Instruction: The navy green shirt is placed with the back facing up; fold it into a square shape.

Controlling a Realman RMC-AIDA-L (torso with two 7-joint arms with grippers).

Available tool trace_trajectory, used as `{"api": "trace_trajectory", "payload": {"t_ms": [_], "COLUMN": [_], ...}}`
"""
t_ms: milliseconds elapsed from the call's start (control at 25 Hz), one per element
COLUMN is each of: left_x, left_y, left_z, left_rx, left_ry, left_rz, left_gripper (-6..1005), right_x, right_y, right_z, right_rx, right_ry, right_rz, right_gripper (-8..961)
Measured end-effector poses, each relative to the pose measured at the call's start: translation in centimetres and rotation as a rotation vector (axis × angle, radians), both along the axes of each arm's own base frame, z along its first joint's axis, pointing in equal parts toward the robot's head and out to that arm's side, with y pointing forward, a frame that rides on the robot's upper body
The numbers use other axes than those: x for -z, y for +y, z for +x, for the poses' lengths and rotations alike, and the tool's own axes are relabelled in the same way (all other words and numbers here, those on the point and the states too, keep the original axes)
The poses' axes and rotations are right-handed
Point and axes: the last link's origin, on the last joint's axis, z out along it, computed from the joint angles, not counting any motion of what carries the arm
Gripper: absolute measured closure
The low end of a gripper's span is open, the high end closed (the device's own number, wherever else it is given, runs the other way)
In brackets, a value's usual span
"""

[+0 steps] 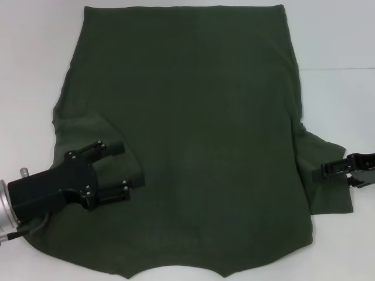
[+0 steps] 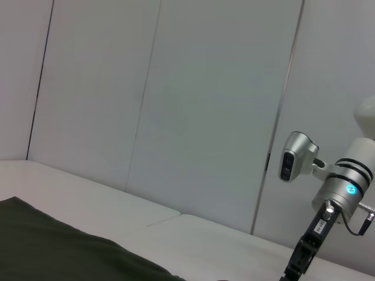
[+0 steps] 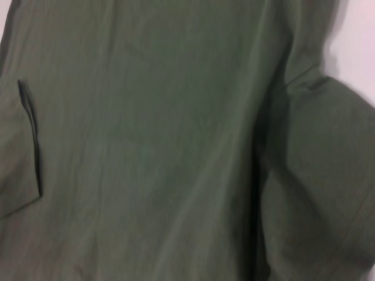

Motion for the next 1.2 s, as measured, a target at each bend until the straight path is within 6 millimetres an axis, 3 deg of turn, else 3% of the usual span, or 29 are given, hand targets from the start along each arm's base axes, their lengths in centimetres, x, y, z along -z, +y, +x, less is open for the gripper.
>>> {"api": "trace_trajectory", "payload": {"t_ms": [200, 600, 840, 1200], "left_x": [0.0, 0.03, 0.06, 0.06], "left_y": [0.0, 0.1, 0.18, 0.2], "left_z": [0.0, -0.07, -0.05, -0.04], "left_rx": [0.0, -0.005, -0.005, -0.005], "left_ry": [0.0, 0.006, 0.008, 0.008], "left_rz": [0.0, 0.003, 0.003, 0.004], "left_gripper": [96, 96, 96, 96], "right_x": [0.13, 0.22, 0.66, 0.29], "right_y": [0.1, 0.23, 0.34, 0.56], "right_z": [0.02, 0.01, 0.08, 0.08], "right_rx": [0.002, 0.003, 0.011, 0.006], "right_ry": [-0.004, -0.004, -0.012, -0.016], "right_rz": [0.005, 0.016, 0.025, 0.034], "right_gripper": [43, 494, 519, 746]}}
